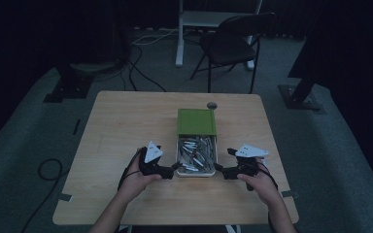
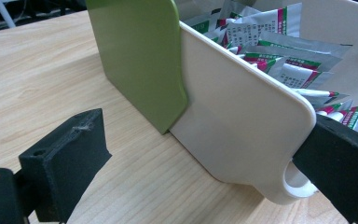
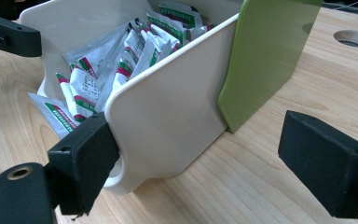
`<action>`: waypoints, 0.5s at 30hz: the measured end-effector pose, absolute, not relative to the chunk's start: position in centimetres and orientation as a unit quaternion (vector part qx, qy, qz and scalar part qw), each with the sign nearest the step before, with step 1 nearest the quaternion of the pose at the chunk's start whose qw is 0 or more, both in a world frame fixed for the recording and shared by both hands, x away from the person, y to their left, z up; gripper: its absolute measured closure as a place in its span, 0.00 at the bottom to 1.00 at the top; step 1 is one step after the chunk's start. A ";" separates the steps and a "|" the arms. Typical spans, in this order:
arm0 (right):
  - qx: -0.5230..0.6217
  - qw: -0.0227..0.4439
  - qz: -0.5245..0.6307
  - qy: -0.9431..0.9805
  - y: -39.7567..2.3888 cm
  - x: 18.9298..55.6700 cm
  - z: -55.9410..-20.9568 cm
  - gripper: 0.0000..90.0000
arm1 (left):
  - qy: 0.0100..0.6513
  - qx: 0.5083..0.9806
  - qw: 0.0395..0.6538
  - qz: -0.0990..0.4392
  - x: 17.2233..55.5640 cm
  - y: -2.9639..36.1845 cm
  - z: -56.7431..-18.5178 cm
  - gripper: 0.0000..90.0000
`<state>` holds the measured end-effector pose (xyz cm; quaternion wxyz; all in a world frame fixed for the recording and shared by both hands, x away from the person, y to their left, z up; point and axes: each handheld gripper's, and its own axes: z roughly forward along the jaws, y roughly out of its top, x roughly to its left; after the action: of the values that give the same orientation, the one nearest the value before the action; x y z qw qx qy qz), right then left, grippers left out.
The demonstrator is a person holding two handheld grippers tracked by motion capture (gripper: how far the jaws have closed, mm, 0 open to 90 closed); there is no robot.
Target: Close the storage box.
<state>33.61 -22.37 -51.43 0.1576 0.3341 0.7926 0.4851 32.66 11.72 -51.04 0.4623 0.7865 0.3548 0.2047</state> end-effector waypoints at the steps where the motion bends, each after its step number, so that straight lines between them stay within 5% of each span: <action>1: 0.334 0.158 0.485 0.792 -22.4 33.7 -51.4 0.13 | 0.356 0.786 0.463 0.204 32.7 11.7 -51.0 0.05; 15: 0.341 0.166 0.484 0.788 -22.2 34.3 -51.1 0.14 | 0.360 0.785 0.463 0.198 33.4 11.7 -51.1 0.05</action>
<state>34.34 -22.21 -51.07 0.1658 0.3413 0.7883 0.4844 33.41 11.66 -51.08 0.4633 0.7851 0.3604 0.1977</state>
